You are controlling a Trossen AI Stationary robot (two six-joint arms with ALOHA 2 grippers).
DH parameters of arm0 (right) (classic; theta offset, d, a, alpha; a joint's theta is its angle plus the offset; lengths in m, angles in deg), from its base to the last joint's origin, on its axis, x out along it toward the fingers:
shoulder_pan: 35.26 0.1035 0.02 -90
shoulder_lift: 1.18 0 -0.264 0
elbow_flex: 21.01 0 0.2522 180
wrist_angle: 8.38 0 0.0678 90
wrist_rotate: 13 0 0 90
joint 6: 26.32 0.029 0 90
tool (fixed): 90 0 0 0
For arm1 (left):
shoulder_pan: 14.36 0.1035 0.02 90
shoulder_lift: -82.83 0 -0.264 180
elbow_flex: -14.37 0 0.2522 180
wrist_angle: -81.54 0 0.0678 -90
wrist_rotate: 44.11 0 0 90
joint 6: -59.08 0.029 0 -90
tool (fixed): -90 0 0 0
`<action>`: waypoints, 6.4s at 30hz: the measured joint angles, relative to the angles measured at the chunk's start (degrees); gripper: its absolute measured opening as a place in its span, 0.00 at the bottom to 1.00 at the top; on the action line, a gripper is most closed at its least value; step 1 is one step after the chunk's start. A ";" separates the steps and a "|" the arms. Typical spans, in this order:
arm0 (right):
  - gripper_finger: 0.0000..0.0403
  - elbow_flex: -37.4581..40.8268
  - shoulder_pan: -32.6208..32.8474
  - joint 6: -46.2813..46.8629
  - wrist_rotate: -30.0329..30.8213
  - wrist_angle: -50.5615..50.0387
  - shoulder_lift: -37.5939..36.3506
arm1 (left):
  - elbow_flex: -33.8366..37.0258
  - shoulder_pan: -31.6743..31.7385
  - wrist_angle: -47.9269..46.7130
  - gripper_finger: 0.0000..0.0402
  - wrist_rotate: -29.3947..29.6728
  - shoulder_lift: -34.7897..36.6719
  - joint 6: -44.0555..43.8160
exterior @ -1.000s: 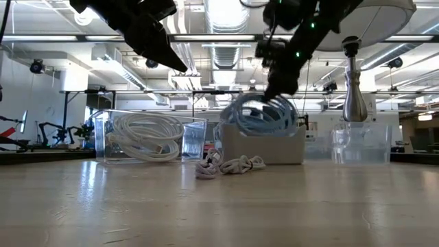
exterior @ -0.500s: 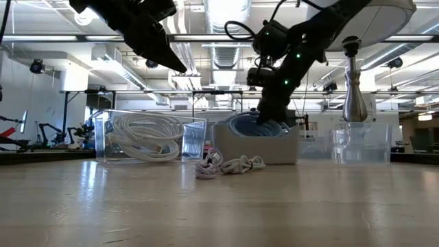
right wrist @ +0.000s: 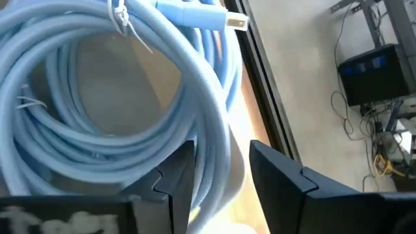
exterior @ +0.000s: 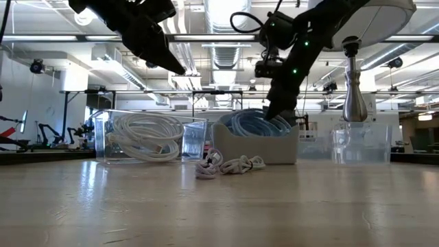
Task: Pick & Place USB Port
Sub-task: Put the blue HDMI cable into the gray bin, then put the top white charger cable into the right transparent bin, then put the gray charger cable into the right transparent bin
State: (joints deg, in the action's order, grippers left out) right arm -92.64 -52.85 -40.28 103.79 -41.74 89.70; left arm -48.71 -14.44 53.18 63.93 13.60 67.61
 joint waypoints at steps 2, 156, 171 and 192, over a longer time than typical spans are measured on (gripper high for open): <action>0.38 0.00 0.07 0.27 0.04 -1.47 -0.99 | 0.00 0.00 0.01 0.45 0.00 0.00 -0.07; 0.41 10.57 21.19 18.13 -16.82 8.31 -13.66 | 8.39 -2.37 9.66 0.45 -18.85 0.02 -7.12; 0.43 -3.72 25.97 8.47 -25.66 22.88 14.03 | 8.57 -13.77 0.93 0.45 -20.48 0.02 -7.08; 0.42 -28.05 23.98 2.35 -26.24 -4.03 34.59 | 8.61 -14.75 0.15 0.45 -20.31 0.04 -7.73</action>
State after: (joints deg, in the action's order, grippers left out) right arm -120.69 -28.87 -37.92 77.55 -45.77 124.29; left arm -40.10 -29.19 53.32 43.63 13.64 59.88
